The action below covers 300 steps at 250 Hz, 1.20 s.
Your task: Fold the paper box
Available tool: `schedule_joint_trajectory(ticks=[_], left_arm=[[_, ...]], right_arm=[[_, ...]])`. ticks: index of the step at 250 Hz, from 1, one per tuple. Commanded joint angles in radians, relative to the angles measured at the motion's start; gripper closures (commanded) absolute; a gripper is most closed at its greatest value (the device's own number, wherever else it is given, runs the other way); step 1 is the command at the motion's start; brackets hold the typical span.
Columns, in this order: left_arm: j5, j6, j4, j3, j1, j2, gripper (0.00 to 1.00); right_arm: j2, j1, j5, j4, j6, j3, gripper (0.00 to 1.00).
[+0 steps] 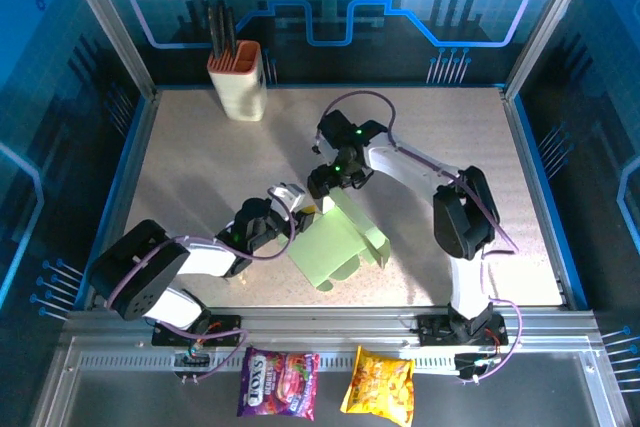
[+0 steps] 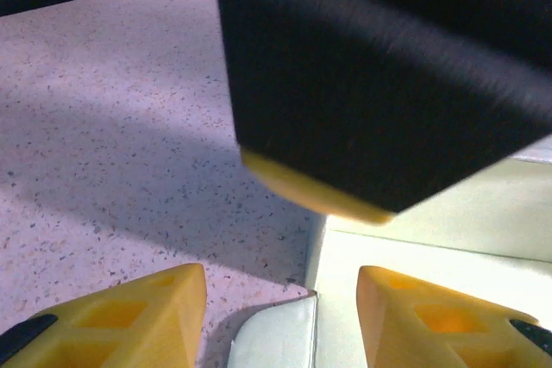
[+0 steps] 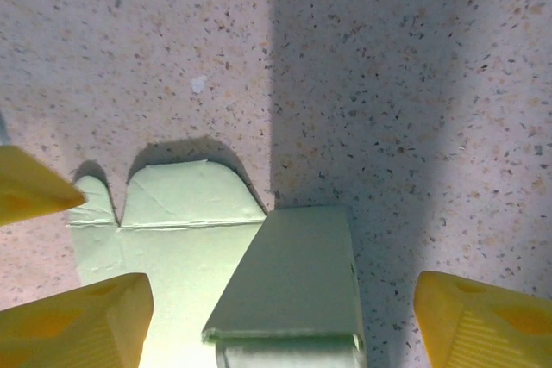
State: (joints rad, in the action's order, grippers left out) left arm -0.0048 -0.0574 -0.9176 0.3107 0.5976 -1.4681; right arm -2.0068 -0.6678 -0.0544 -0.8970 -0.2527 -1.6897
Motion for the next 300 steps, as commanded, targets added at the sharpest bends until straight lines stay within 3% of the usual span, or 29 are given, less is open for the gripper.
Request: schedule_joint_trajectory(ticks=[1,136,206,300], left_arm=[[-0.011,0.025,0.016,-0.016,-0.007,0.028,0.5],[-0.006,0.03,0.019,-0.019,-0.007,0.034,0.5],[-0.011,0.028,0.027,-0.019,-0.007,0.034,0.5],[-0.02,0.02,0.031,-0.017,-0.007,0.043,0.49]], right_arm=[[-0.044,-0.025,0.045,-0.063,0.007,-0.048,0.22],[-0.133,-0.074,0.155,-0.133,-0.006,-0.105,0.44],[-0.15,-0.086,0.165,-0.142,0.0,-0.111,0.49],[-0.15,-0.111,0.252,-0.178,0.041,-0.156,0.67]])
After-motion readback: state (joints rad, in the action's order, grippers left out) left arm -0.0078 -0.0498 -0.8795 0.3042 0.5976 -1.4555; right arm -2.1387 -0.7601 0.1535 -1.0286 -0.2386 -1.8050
